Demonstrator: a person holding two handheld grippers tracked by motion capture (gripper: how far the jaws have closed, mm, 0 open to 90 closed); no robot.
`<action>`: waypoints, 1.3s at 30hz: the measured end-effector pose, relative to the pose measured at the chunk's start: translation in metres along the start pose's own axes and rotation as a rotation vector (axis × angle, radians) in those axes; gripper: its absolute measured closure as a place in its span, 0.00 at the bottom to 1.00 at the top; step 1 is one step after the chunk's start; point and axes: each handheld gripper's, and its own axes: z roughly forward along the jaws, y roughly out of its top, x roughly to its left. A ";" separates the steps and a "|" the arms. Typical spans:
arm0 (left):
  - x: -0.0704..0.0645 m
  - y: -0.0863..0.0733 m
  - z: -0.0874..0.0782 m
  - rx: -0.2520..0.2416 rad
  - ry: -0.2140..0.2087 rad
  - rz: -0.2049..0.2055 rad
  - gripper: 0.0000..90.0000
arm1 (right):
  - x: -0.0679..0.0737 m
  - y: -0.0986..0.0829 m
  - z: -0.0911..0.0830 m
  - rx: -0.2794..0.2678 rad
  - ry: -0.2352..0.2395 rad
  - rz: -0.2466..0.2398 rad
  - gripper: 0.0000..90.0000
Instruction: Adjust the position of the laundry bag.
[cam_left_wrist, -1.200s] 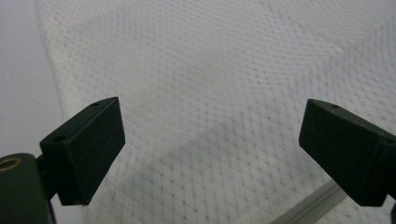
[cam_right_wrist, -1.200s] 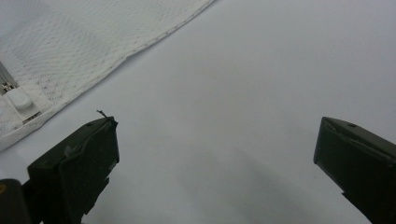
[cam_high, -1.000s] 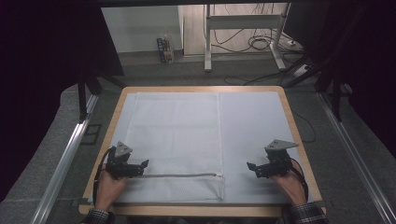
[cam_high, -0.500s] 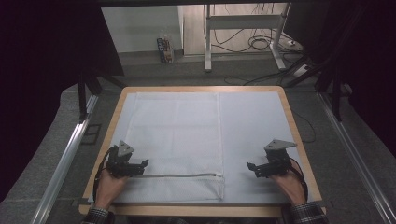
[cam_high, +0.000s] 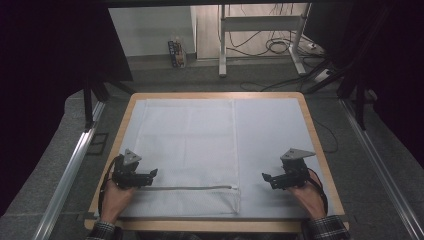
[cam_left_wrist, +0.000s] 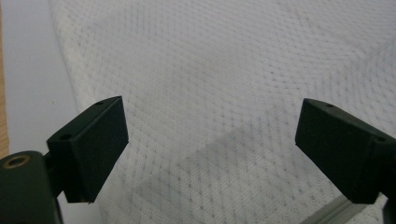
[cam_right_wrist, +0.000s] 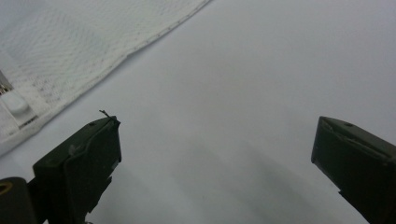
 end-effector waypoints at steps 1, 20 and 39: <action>0.001 0.000 0.001 0.003 -0.003 -0.010 0.10 | 0.000 0.000 0.000 0.000 0.000 0.000 0.02; 0.031 -0.006 0.002 0.032 0.020 -0.071 0.18 | 0.015 0.018 0.020 0.021 0.045 0.021 0.08; 0.055 -0.013 0.005 0.026 0.022 -0.150 0.39 | 0.039 0.044 0.046 0.014 0.042 -0.095 0.50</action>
